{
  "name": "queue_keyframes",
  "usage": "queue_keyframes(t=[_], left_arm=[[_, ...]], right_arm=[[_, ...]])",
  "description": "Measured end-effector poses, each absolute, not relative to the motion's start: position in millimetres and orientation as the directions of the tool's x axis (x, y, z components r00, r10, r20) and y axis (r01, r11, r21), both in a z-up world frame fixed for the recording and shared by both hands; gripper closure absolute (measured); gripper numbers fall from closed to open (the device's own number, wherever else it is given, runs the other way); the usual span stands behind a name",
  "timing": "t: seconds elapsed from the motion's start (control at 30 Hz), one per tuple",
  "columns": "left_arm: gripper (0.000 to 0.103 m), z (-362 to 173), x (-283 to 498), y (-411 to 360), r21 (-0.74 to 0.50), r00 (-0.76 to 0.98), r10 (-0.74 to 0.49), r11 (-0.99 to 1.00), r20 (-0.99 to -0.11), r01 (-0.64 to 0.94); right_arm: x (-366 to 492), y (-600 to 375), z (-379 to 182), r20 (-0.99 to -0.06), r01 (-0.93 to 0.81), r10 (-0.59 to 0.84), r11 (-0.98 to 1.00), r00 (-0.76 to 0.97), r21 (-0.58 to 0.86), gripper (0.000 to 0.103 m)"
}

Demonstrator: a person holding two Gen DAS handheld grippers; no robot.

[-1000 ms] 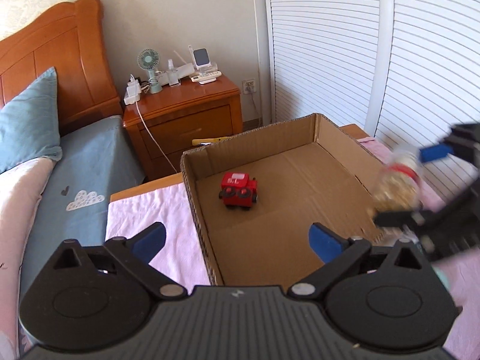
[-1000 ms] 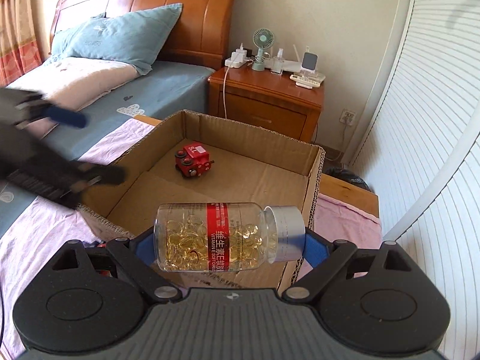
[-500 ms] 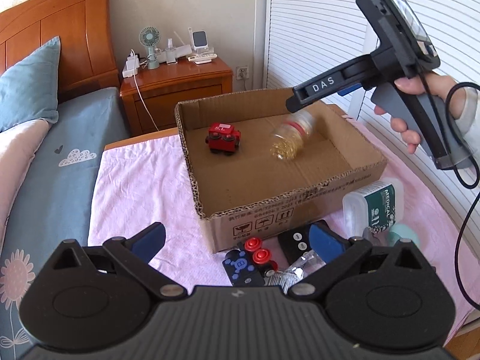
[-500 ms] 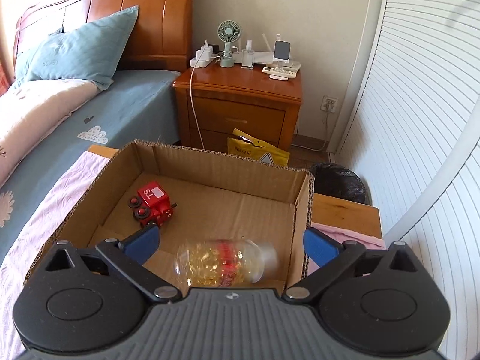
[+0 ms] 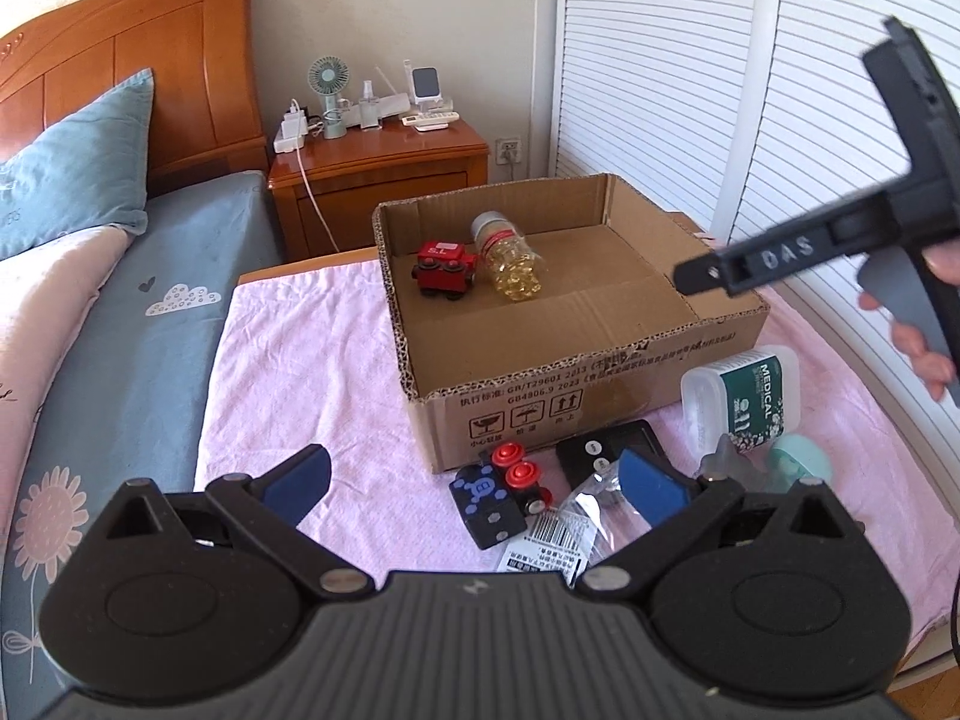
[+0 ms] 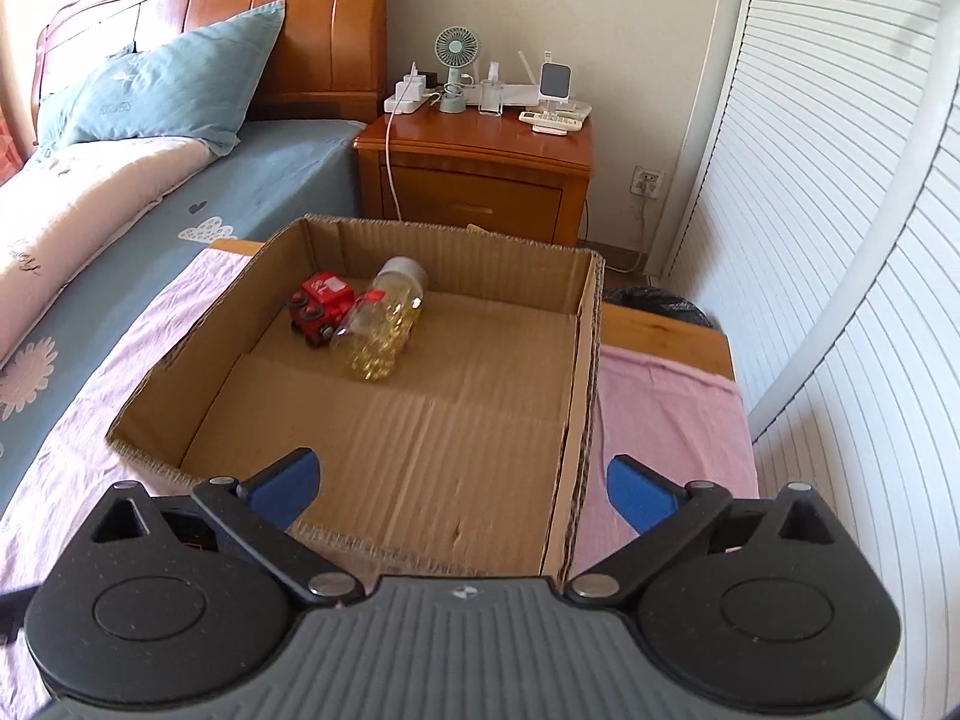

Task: Organize rigid objects
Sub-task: 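Move the left tool toward the clear plastic jar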

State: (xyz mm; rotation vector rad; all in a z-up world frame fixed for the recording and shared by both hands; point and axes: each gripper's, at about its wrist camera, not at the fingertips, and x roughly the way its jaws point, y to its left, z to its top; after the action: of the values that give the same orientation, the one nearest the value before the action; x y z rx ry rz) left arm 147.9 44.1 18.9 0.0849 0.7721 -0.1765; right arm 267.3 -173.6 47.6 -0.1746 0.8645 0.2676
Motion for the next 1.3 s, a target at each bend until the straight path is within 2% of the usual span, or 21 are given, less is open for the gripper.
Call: queue_keyframes(t=[0.17,0.43,0.7,1.1,1.3], left_arm=[[0.001,16,131,46,0.006,0.721,-0.104,0.989,-0.685,0.148],[0.001,3,103,51,0.005,0.747,-0.067,0.996,-0.661,0.094],[0.001,-18,90,52,0.004,0.732,-0.092,0.992,-0.675,0.129],[0.001,-36,85,52,-0.041,0.69,-0.148,0.985,-0.709,0.169],[0.001,-32,89,47,-0.08,0.669,-0.227,0.967,-0.708,0.244]], right_arm=[[227,-181,41,-0.763,-0.279,0.152,0.96,0.628,-0.038,0.0],[171,-200,5,-0.806,-0.216,0.1,0.976,0.584,-0.036,0.0],[135,-204,-26,-0.826,-0.171,0.075,0.985,0.559,-0.026,0.0],[136,-202,-51,-0.831,-0.112,0.02,0.992,0.556,-0.052,0.0],[120,-221,-52,-0.819,-0.092,0.015,0.995,0.574,-0.045,0.0]])
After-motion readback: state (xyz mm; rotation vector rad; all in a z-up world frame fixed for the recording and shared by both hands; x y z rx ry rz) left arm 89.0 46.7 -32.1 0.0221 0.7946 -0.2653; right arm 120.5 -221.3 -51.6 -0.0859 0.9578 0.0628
